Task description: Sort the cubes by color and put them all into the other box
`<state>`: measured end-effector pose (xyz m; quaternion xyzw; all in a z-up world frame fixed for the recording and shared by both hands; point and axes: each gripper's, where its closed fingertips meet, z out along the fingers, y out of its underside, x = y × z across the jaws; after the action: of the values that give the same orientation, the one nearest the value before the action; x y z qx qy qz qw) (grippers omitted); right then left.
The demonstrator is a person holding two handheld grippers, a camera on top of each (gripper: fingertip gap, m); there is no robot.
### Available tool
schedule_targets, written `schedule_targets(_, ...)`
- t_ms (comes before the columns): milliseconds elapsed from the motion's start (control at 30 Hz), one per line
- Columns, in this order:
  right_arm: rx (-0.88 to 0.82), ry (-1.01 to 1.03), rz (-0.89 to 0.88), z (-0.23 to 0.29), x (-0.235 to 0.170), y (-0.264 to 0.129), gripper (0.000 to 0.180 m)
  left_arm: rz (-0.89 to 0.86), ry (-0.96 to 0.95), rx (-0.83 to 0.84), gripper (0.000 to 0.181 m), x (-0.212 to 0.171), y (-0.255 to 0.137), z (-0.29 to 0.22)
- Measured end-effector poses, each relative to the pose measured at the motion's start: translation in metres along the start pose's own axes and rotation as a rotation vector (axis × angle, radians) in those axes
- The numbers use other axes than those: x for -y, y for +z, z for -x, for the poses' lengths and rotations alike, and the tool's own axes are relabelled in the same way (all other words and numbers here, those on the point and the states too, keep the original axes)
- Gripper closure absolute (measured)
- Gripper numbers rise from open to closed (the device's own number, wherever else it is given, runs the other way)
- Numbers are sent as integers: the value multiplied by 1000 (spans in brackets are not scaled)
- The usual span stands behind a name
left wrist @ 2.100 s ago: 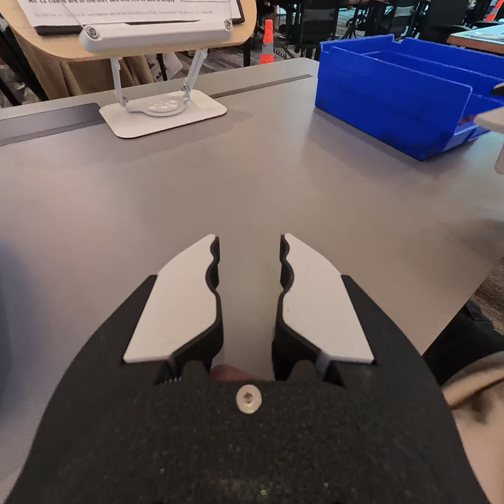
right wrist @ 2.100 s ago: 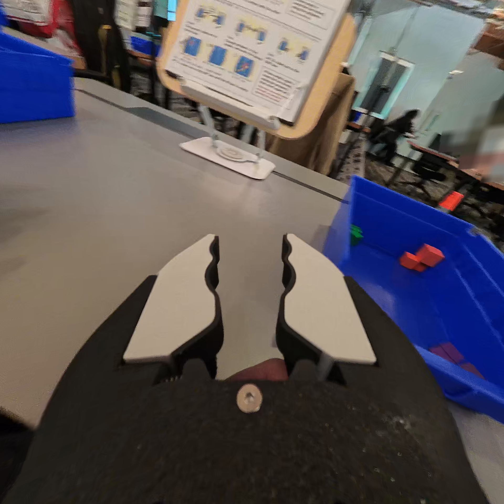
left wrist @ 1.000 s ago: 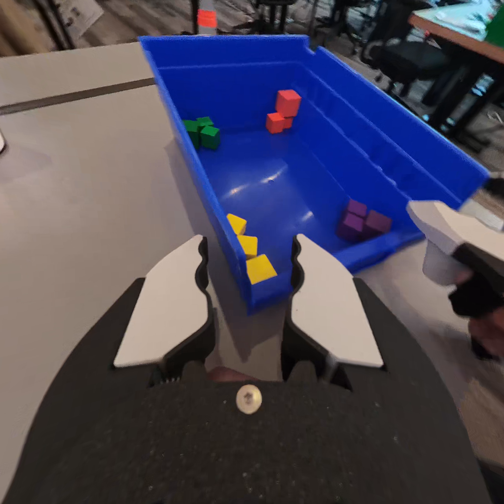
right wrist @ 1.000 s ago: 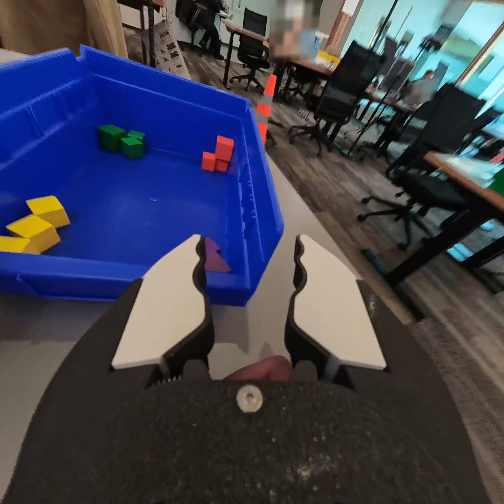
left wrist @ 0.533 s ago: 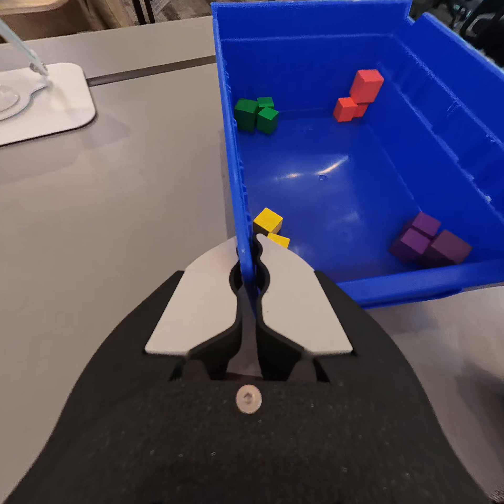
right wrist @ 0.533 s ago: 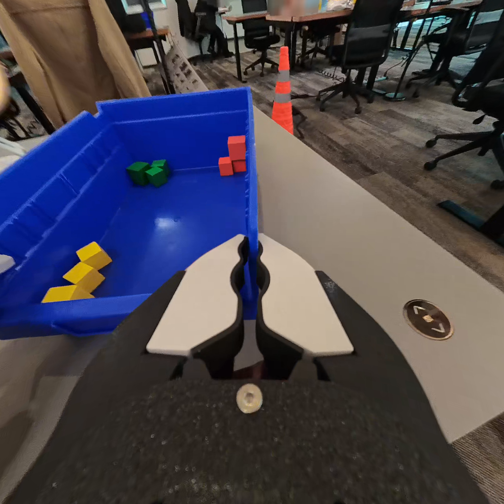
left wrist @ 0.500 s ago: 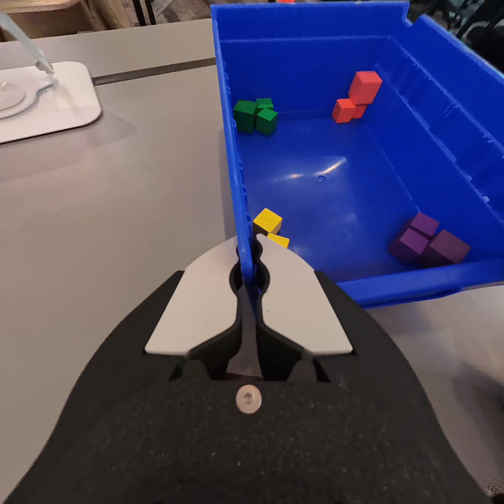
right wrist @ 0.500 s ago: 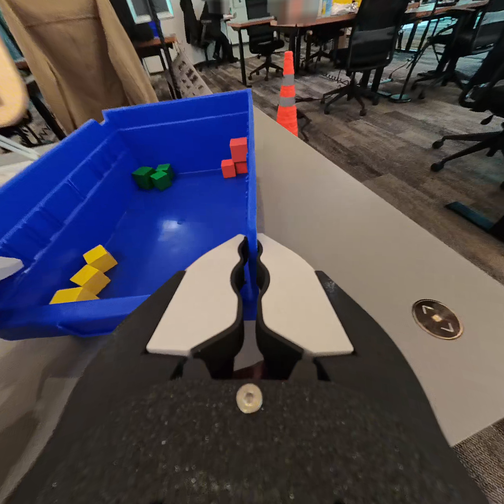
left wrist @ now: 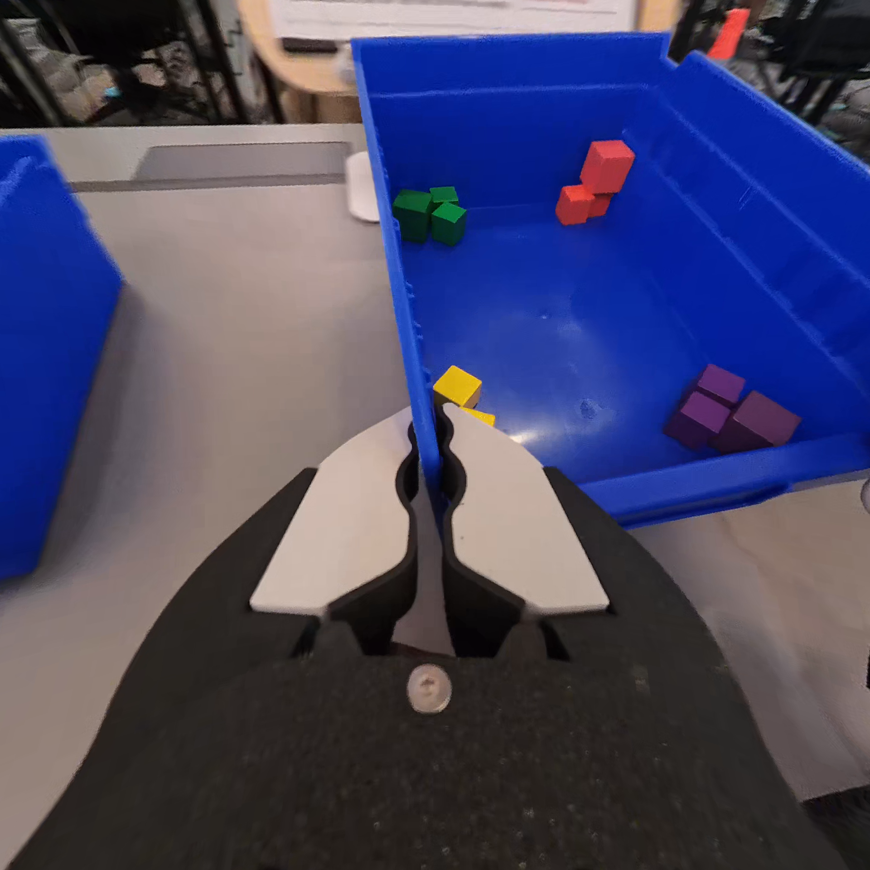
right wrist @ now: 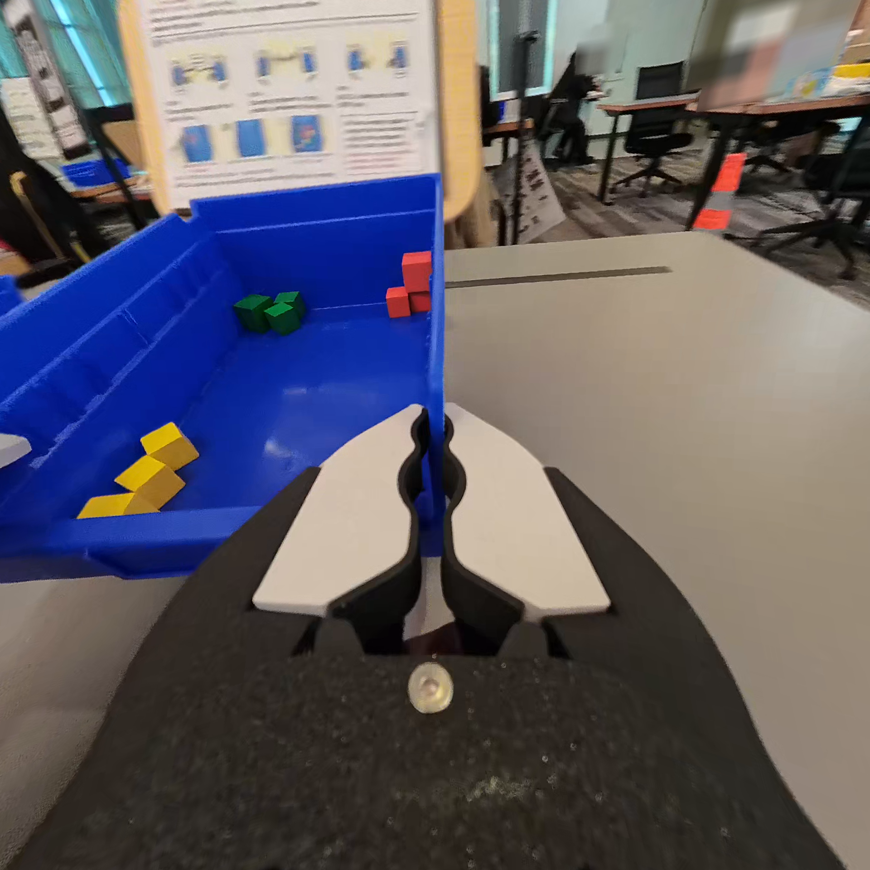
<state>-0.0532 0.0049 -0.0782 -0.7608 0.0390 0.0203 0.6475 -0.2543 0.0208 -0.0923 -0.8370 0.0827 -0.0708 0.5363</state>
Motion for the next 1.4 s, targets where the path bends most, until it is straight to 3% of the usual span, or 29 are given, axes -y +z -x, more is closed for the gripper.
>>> schedule_targets(233,135,10,51,106,-15,26,177,20,-69,128,178,-13,-11,101)
schedule_targets(500,223,46,153,128,-44,44,175,4,-159,169,178,-30,7,125)
schedule_targets(567,269,41,184,135,-48,44,164,-8,-148,169,165,-31,7,123)
schedule_targets(633,326,53,189,141,-47,36,151,13,-158,137,135,-31,5,116)
schedule_targets(700,381,51,152,142,-41,22,139,-21,-167,101,130,-16,-10,108)
schedule_targets(833,382,1,-23,118,-15,-7,138,-197,-131,180,131,49,-70,131)
schedule_targets(967,394,3,-118,105,10,-22,142,-244,-84,322,135,114,-124,191)
schedule_targets(1067,435,23,-119,108,11,-26,145,-146,-65,409,132,132,-135,249)
schedule_targets(1200,475,39,-70,116,-3,-28,146,65,17,526,128,91,-123,334)
schedule_targets(1300,474,27,-68,121,-7,-27,147,191,37,598,128,27,-106,387)
schedule_targets(1400,462,5,-38,129,-16,-22,147,267,34,581,127,-29,-87,410)
